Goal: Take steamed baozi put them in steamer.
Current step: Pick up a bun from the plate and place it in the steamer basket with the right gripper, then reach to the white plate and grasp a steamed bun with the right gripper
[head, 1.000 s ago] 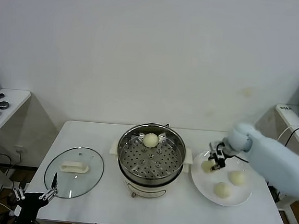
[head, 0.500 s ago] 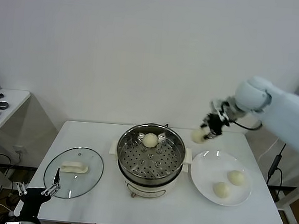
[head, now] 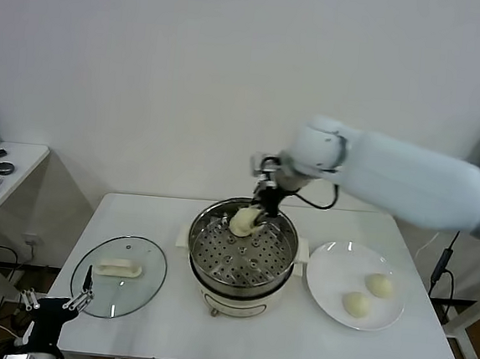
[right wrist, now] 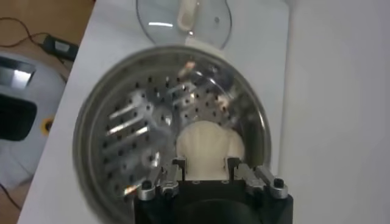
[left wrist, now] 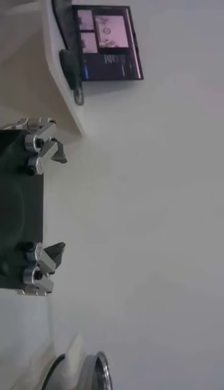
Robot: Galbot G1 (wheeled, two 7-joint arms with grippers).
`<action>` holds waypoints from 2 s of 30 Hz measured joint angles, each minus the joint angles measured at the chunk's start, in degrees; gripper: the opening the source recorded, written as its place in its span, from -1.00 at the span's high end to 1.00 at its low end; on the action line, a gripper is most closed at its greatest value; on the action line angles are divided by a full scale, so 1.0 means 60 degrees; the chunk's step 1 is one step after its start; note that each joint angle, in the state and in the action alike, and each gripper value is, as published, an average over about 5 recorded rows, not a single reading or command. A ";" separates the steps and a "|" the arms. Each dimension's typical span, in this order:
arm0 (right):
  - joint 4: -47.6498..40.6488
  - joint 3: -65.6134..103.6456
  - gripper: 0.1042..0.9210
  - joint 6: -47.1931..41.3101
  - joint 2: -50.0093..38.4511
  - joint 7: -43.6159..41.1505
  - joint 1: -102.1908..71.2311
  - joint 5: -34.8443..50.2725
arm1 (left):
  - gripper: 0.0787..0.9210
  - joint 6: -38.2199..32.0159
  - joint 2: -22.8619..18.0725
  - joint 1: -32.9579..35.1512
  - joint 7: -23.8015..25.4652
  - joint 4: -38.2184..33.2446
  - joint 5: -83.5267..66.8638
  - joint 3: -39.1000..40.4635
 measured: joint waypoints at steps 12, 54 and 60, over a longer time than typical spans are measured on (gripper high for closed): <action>-0.1304 -0.0203 0.20 -0.0576 0.1656 0.0287 -0.0846 -0.0091 | -0.77 -0.0001 -0.0003 -0.0072 0.0014 -0.0011 -0.0011 0.0012; 0.1229 -0.0036 -0.76 0.1282 -0.2608 -0.2013 0.0218 -0.1983 | -0.77 -0.0025 0.0358 -0.0328 0.0141 0.0316 -0.0215 -0.0007; 0.1853 0.0532 -0.76 0.2361 -0.4691 -0.2426 -0.0530 -0.3042 | -0.77 -0.0023 0.0386 -0.0339 0.0160 0.0390 -0.0120 0.0156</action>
